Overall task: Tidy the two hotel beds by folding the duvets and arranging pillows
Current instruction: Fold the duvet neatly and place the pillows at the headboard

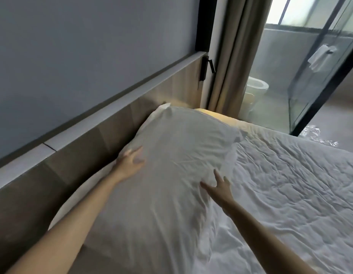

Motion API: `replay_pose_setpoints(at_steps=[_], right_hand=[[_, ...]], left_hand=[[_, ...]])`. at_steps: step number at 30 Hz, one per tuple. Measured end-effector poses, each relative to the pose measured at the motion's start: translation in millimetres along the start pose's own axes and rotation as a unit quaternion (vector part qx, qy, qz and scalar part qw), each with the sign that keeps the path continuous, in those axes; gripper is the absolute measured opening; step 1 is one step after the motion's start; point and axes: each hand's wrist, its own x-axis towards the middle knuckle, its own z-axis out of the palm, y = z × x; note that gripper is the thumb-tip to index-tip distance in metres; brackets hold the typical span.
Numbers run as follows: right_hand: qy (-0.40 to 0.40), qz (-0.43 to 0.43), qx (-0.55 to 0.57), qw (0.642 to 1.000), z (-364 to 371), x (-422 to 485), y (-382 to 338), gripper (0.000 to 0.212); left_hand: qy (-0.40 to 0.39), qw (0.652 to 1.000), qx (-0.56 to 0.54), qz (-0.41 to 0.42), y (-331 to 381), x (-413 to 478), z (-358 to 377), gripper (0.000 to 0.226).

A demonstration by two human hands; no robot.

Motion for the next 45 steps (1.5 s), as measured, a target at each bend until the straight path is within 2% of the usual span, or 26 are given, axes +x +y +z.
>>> replay_pose_setpoints(at_steps=[2,4,6,8,10,12,15,17,23,25,28,31,33,36,41,45], right_hand=[[-0.013,-0.032,-0.07,0.997,4.7,6.6,0.9,0.076],[-0.005,-0.093,-0.146,0.985,9.2,14.8,-8.8,0.069],[0.016,-0.168,-0.211,0.963,15.7,26.4,-24.4,0.062],[0.02,-0.205,-0.257,0.944,24.8,38.9,-38.9,0.059],[-0.007,-0.198,-0.297,0.934,35.7,59.0,-43.6,0.059],[-0.045,-0.143,-0.321,0.935,46.6,82.0,-39.1,0.064],[-0.04,-0.074,-0.3,0.95,54.1,116.3,-33.7,0.076],[-0.029,-0.058,-0.293,0.954,56.8,138.7,-33.6,0.084],[-0.055,-0.042,-0.291,0.954,63.6,172.8,-21.8,0.093],[-0.053,-0.047,-0.291,0.954,61.7,171.5,-21.4,0.091],[-0.038,-0.069,-0.31,0.947,55.4,156.3,-22.2,0.074],[-0.025,-0.192,-0.372,0.908,56.1,128.2,-17.9,0.055],[-0.034,-0.252,-0.386,0.887,64.5,106.8,-7.3,0.051],[-0.05,-0.25,-0.386,0.887,70.9,88.9,9.4,0.053],[-0.09,-0.235,-0.391,0.885,62.7,60.9,24.7,0.064],[-0.144,-0.253,-0.428,0.856,43.2,28.1,34.6,0.085]], left_hand=[[-0.057,0.994,0.088,0.006,0.6,-2.0,27.9,0.064],[-0.092,0.988,0.121,0.007,7.5,-7.0,46.1,0.061],[-0.082,0.989,0.122,0.013,12.6,-8.0,56.2,0.06],[-0.058,0.99,0.124,0.019,16.1,-5.7,60.4,0.059],[-0.039,0.992,0.121,0.014,18.4,0.7,66.5,0.058],[-0.01,0.992,0.125,0.01,19.4,7.9,74.8,0.056],[0.024,0.99,0.136,0.016,16.2,24.7,86.2,0.056],[0.037,0.99,0.137,0.015,12.1,39.7,93.3,0.055],[0.028,0.991,0.128,0.007,2.4,76.3,107.5,0.056],[0.021,0.991,0.128,0.01,2.3,76.6,108.3,0.056],[0.042,0.989,0.138,0.03,1.5,62.9,110.0,0.059],[0.107,0.983,0.138,0.058,-3.6,40.1,110.6,0.068],[0.14,0.977,0.143,0.072,-12.1,22.1,113.8,0.068],[0.145,0.975,0.154,0.063,-28.0,-3.4,117.8,0.068],[0.095,0.98,0.17,0.031,-37.2,-36.8,116.9,0.076],[0.082,0.985,0.149,0.004,-36.8,-73.5,116.5,0.084]])
